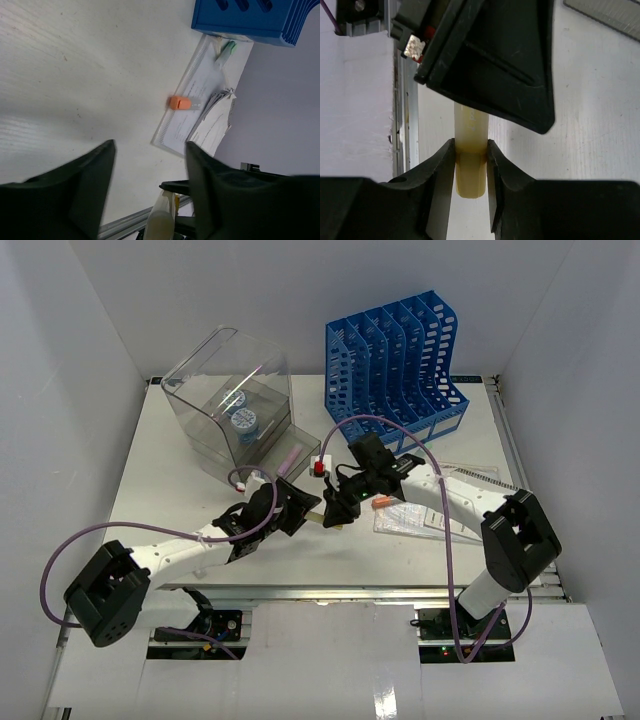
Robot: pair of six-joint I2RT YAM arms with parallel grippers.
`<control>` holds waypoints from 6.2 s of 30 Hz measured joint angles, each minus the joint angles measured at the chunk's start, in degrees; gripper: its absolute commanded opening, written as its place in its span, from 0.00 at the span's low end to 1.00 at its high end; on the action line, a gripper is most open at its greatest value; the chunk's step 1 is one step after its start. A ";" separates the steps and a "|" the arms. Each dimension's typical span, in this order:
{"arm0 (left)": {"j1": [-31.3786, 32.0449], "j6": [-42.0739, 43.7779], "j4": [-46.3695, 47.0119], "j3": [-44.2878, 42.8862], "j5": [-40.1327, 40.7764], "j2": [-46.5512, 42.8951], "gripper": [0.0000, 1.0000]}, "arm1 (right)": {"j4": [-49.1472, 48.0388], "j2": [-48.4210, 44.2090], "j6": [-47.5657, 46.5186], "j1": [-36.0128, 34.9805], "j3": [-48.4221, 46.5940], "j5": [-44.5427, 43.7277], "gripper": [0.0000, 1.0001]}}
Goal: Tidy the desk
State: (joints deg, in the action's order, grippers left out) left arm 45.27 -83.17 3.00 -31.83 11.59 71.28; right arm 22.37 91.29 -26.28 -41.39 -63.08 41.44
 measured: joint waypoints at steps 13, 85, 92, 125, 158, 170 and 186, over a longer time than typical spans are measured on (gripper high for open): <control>0.34 2.54 2.43 -0.66 -1.09 -0.70 0.00 | -0.62 1.03 3.39 -0.17 -1.59 2.11 0.51; 0.51 65.71 -28.54 -22.10 3.18 -18.31 0.98 | 17.51 1.78 -62.72 18.86 4.52 -15.04 0.71; 0.51 63.19 -31.89 -6.24 -0.91 -40.64 0.98 | 16.82 3.81 -60.58 18.86 0.69 -15.72 0.60; 0.51 59.07 -32.03 -4.15 5.90 -64.25 0.98 | 3.13 16.27 -47.93 -4.89 -23.14 -30.21 0.09; 0.51 58.18 -32.73 -4.07 7.37 -68.39 0.98 | -9.24 -9.44 -1.31 15.14 -5.33 -23.44 0.90; 0.51 58.03 -32.82 -3.81 7.27 -68.48 0.98 | -7.49 -8.70 29.15 33.83 2.96 -26.82 0.69; 0.51 57.57 -33.02 -3.76 7.73 -68.20 0.98 | -9.48 7.09 47.82 35.43 0.40 -41.58 0.69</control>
State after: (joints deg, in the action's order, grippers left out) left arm 45.78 -25.60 -30.02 -35.59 19.31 3.08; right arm 12.89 98.38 21.54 -5.96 -62.68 -0.14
